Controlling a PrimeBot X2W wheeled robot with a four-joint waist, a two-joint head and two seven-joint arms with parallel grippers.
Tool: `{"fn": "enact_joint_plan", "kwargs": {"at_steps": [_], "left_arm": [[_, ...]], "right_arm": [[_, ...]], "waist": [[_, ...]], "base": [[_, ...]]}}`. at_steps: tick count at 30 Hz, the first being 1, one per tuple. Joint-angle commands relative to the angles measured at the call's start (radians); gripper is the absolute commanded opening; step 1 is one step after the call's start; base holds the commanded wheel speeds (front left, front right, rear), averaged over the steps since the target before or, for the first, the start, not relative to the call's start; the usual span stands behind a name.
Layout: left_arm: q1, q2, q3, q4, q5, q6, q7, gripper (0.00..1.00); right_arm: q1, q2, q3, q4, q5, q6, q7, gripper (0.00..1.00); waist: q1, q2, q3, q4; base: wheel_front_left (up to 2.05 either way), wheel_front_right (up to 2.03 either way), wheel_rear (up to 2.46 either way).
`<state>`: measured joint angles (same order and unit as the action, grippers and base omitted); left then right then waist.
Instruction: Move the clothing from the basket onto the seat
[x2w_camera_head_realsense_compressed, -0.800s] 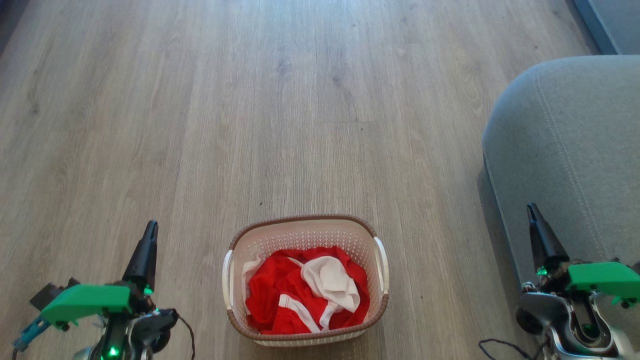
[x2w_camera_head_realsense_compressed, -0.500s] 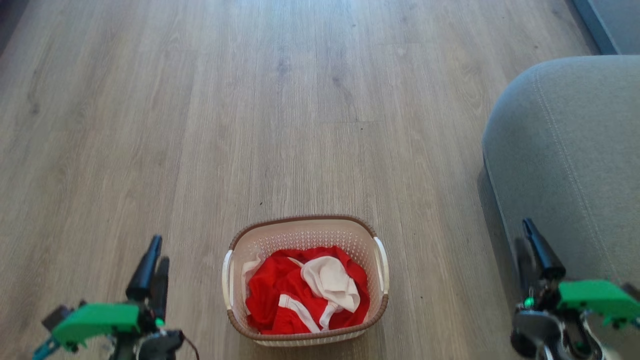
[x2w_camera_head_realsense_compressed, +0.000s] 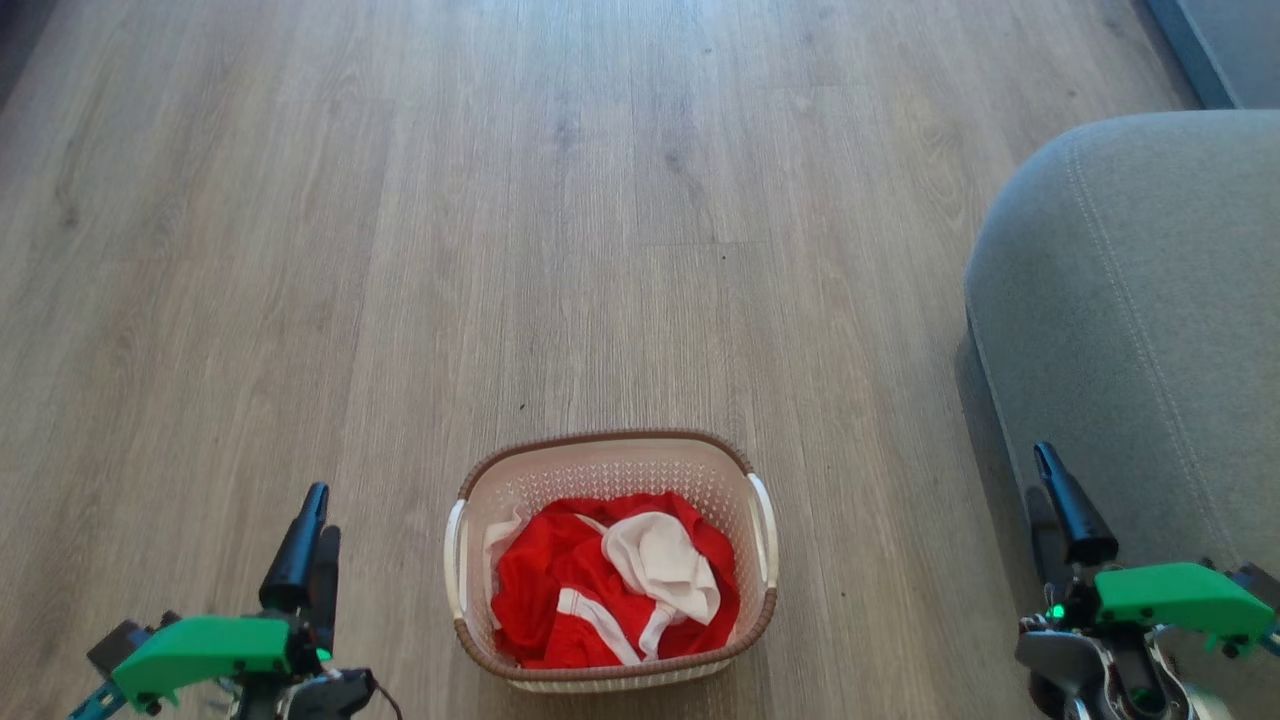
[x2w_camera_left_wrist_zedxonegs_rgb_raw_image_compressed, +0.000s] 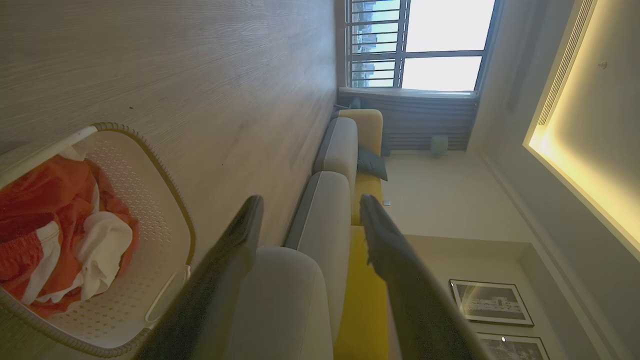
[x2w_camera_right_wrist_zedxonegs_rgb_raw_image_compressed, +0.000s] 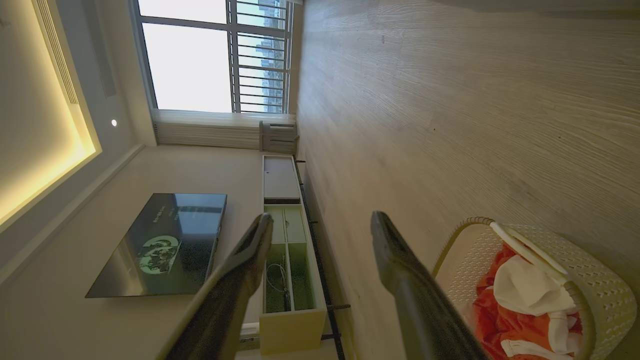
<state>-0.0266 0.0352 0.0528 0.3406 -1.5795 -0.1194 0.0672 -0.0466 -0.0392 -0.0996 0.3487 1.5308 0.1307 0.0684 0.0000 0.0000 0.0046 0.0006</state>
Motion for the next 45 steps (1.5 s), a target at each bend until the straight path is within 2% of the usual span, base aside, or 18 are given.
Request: {"fn": "enact_joint_plan", "kwargs": {"at_steps": [1, 17, 19, 45], "left_arm": [[-0.044, 0.006, -0.001, -0.034, 0.018, -0.002, -0.012, 1.0], [-0.053, 0.007, -0.017, -0.039, 0.26, 0.029, -0.062, 1.0], [-0.053, 0.008, -0.04, -0.059, 0.414, 0.048, -0.091, 1.0], [-0.052, 0.01, -0.065, -0.08, 0.695, 0.075, -0.167, 1.0]], "right_arm": [[-0.047, -0.017, 0.003, -0.034, -0.026, 0.0, -0.009, 1.0], [-0.059, -0.018, 0.029, -0.069, -0.379, 0.0, -0.06, 1.0], [-0.07, -0.025, 0.057, -0.067, -0.521, 0.0, -0.089, 1.0], [-0.086, -0.042, 0.108, -0.061, -0.863, 0.0, -0.166, 1.0]], "waist": [[0.0, 0.0, 0.0, 0.0], [0.0, 0.0, 0.001, 0.002], [0.0, 0.0, 0.004, 0.004], [0.0, 0.0, 0.003, 0.008]], "base": [[0.0, 0.0, 0.0], [0.0, 0.0, 0.0], [0.0, 0.0, 0.0], [0.0, 0.0, 0.0]]}}
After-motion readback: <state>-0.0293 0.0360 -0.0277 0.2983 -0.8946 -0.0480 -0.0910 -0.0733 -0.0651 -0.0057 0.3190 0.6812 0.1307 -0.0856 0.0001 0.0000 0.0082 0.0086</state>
